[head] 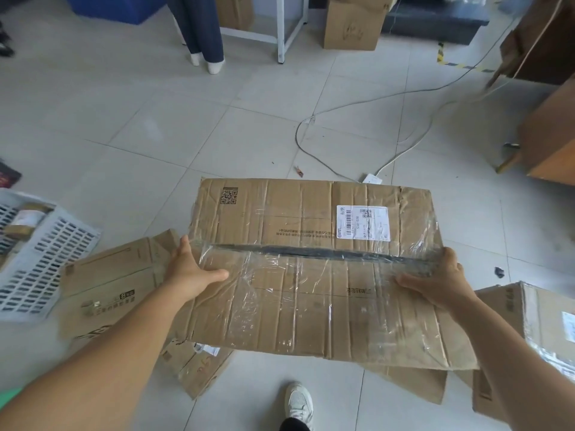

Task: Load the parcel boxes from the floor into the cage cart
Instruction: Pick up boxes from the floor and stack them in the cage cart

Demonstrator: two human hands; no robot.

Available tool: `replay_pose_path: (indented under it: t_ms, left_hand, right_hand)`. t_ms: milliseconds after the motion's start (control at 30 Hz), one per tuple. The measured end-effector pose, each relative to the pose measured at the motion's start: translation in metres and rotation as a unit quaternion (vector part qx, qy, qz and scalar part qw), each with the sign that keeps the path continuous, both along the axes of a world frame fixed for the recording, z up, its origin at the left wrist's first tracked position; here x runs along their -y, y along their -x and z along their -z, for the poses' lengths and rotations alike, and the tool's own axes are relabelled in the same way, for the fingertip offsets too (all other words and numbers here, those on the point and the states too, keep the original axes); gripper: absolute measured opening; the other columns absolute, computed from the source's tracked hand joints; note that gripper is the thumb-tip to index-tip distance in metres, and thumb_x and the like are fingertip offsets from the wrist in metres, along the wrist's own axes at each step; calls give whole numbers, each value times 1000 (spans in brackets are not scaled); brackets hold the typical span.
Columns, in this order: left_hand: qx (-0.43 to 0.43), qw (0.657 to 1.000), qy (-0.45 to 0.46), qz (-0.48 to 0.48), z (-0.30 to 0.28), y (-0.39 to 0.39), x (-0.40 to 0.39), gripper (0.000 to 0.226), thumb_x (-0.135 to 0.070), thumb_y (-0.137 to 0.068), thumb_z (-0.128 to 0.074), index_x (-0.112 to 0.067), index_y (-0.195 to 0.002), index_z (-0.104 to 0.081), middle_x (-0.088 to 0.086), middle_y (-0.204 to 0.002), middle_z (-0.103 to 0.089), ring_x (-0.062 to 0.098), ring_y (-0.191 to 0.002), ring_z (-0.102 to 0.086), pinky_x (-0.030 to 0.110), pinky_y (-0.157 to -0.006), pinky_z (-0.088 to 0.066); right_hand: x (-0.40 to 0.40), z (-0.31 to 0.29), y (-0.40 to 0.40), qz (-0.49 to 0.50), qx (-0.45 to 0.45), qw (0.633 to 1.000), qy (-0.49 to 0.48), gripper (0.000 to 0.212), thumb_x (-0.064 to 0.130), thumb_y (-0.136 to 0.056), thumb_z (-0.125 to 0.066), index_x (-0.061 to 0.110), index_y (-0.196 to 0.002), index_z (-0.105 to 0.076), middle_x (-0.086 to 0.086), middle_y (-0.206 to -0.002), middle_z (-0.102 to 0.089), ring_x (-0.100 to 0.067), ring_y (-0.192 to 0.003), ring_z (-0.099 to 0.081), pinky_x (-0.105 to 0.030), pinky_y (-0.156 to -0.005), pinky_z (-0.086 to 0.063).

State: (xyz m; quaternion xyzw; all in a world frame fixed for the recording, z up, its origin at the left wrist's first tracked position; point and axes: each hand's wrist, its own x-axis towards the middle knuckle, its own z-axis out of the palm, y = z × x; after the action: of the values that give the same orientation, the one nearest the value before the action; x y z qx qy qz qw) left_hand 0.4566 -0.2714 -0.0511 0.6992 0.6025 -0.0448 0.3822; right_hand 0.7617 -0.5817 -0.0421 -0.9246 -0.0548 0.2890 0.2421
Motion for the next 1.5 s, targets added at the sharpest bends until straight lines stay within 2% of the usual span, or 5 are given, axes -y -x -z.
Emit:
replay_pose_path:
  t_ms: [167, 767, 933, 1233, 1500]
  left_hand:
    - [43, 998, -29, -29, -28, 31, -3, 127, -31, -68, -87, -24, -155, 5, 3, -163, -5, 26, -148, -14, 47, -117, -23]
    - [90, 955, -195, -204, -155, 299, 14, 123, -36, -62, -89, -26, -154, -7, 9, -159, -19, 32, -144, -24, 55, -112, -29]
    - [93, 935, -211, -268, -182, 388, 39, 124, -35, -62, -90, -25, -154, -7, 7, -157, -25, 30, -141, -30, 49, -113, -31]
    - [29, 878, -273, -393, -232, 506, 107, 116, -30, -69, -86, -20, -155, -8, 12, -157, -22, 33, -142, -26, 50, -113, -26]
    - [-14, 807, -300, -508, -259, 587, 205, 119, -56, -44, -85, -19, -143, -30, 14, -138, -46, 36, -123, -48, 53, -104, -40]
  right_hand:
    - [-18, -29, 16, -29, 37, 998, -32, 81, 40, -61, -91, 22, -118, -36, -10, -119, -45, -31, -97, -53, -42, -82, -49]
    - [-133, -140, 198, -198, 87, 959, -186, 97, 44, -55, -92, 22, -131, -35, -11, -128, -44, -35, -111, -53, -51, -91, -51]
    - [-165, -157, 267, -262, 72, 939, -212, 93, 40, -61, -91, 18, -132, -36, -12, -131, -42, -32, -109, -50, -40, -87, -46]
    - [-223, -186, 383, -402, 36, 884, -237, 89, 40, -67, -88, 20, -133, -33, -9, -129, -42, -30, -110, -51, -41, -92, -43]
    - [-273, -213, 486, -539, 11, 801, -260, 97, 44, -65, -87, 19, -138, -29, -9, -133, -42, -32, -116, -51, -41, -88, -43]
